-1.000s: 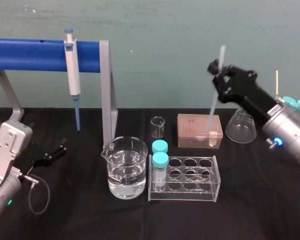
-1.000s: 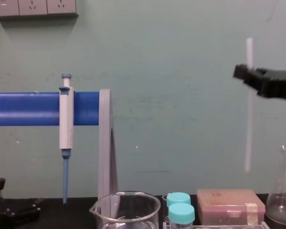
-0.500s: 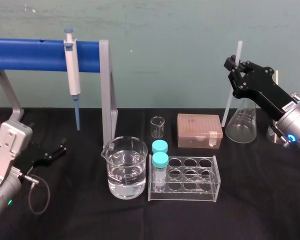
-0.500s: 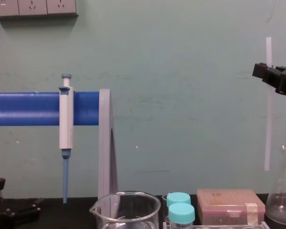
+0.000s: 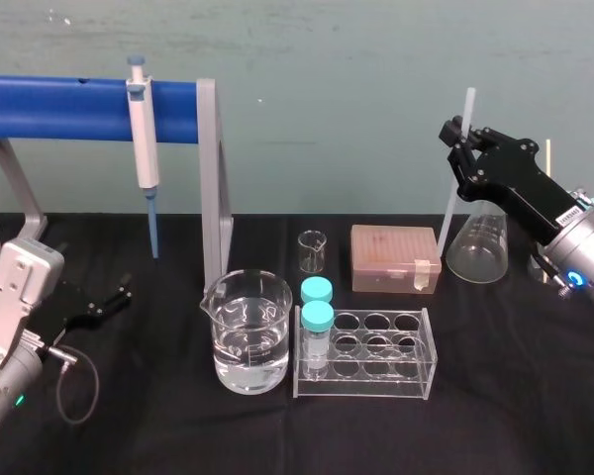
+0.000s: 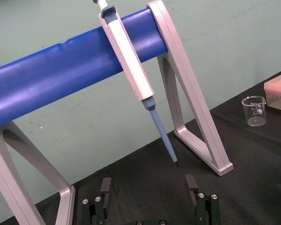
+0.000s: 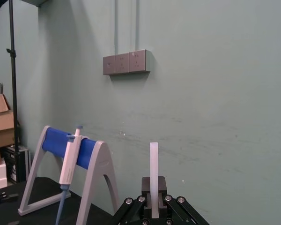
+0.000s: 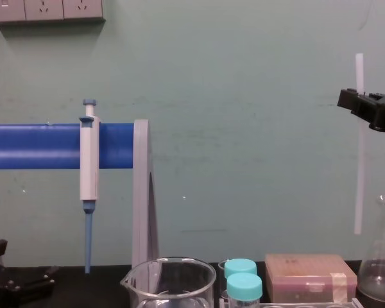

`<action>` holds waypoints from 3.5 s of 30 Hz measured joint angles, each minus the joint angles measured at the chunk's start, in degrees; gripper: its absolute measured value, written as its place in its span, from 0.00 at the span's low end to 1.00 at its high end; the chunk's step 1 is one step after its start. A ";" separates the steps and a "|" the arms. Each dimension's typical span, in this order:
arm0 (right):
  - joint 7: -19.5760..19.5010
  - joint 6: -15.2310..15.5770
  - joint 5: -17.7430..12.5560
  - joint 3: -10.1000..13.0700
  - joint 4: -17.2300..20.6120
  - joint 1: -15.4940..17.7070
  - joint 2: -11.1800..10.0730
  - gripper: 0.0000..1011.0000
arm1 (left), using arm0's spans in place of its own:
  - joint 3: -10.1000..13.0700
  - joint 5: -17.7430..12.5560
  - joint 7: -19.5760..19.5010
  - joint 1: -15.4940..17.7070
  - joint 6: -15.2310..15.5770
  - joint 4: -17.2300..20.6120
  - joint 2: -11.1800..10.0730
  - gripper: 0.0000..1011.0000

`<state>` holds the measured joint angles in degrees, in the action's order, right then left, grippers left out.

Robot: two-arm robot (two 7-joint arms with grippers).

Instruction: Pick up the stirring rod with one hand, then place it down.

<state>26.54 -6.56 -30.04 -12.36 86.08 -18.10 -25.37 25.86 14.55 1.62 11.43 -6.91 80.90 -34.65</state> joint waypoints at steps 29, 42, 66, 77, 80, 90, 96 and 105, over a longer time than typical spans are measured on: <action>0.06 0.24 0.00 -0.16 0.20 0.39 0.07 0.07 | 0.00 0.00 0.00 0.00 0.00 0.00 0.00 0.99; 0.04 0.40 -0.10 -0.27 0.12 0.51 0.22 0.07 | 0.00 0.00 0.00 0.00 0.00 0.00 0.00 0.99; 0.05 0.62 -0.10 -0.68 -0.50 -0.02 0.31 0.07 | 0.00 0.00 0.00 0.00 0.00 0.00 0.00 0.99; 0.05 0.81 -0.15 -0.78 -0.86 -0.34 0.40 0.07 | 0.00 0.00 0.00 0.00 0.00 0.00 0.00 0.99; 0.06 0.82 -0.17 -0.84 -0.89 -0.37 0.43 0.07 | 0.00 0.00 0.00 0.00 0.00 0.00 0.00 0.99; 0.06 0.83 -0.15 -0.89 -0.82 -0.27 0.40 0.07 | 0.00 0.00 0.00 0.00 0.00 0.00 0.00 0.99; 0.05 0.83 -0.18 -0.88 -0.75 -0.21 0.36 0.07 | 0.00 0.00 0.00 0.00 0.00 0.00 0.00 0.99; 0.11 0.85 -0.24 -0.95 -0.57 -0.07 0.30 0.07 | 0.00 0.00 0.00 0.00 0.00 0.00 0.00 0.99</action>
<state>26.65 -5.72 -30.29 -13.31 85.51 -18.17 -25.07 25.86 14.55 1.62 11.43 -6.91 80.90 -34.65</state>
